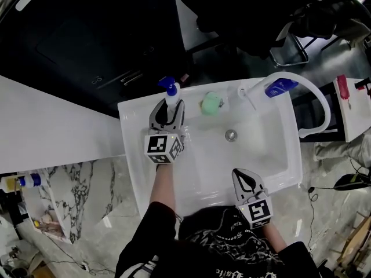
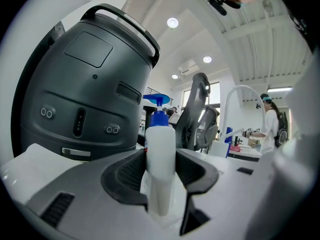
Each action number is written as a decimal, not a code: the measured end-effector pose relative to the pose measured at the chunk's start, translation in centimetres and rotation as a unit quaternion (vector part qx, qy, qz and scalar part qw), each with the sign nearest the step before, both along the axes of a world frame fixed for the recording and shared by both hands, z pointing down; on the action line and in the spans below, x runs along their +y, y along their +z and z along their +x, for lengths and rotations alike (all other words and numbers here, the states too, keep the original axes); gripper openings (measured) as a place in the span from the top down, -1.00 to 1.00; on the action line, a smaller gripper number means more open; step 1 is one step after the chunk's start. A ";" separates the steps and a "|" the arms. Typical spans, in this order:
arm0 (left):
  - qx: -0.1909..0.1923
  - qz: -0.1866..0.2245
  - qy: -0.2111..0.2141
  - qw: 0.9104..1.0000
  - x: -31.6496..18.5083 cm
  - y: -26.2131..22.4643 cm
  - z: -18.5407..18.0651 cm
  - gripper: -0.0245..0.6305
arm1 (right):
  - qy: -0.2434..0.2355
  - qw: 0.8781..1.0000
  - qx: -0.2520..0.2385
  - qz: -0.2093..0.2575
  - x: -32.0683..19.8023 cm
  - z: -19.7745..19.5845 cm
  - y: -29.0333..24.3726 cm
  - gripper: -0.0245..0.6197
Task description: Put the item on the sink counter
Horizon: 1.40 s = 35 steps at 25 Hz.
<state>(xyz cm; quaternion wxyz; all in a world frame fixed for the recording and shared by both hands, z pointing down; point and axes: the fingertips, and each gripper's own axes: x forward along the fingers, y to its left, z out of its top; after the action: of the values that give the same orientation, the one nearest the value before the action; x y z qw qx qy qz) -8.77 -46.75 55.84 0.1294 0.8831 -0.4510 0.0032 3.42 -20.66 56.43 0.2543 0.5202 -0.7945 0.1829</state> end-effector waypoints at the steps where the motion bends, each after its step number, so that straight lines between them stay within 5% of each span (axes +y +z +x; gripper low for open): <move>1: 0.006 -0.003 -0.001 1.000 0.0 0.0 0.0 0.37 | 0.000 1.000 -0.001 0.000 0.0 0.0 0.0 0.93; 11: -0.011 -0.002 0.012 1.000 0.6 0.6 -0.2 0.38 | -0.002 1.000 -0.009 0.001 0.2 -0.3 0.1 0.93; 17: -0.076 0.017 0.025 0.997 1.5 1.0 0.2 0.37 | -0.006 1.000 -0.011 0.005 0.6 -0.3 -0.2 0.93; 28: -0.098 -0.008 0.022 0.995 2.2 2.2 1.1 0.37 | -0.004 1.000 -0.016 0.010 1.5 0.3 -0.7 0.93; 35: -0.073 -0.035 -0.024 0.996 2.6 1.4 0.0 0.06 | 0.007 0.999 -0.033 0.026 1.2 1.4 -1.8 0.92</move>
<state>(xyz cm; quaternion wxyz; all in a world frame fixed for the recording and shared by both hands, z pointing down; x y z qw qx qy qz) -8.79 -44.15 57.24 0.1270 0.8644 -0.4797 0.0810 4.85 -19.50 54.62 0.2132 0.5260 -0.8031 0.1814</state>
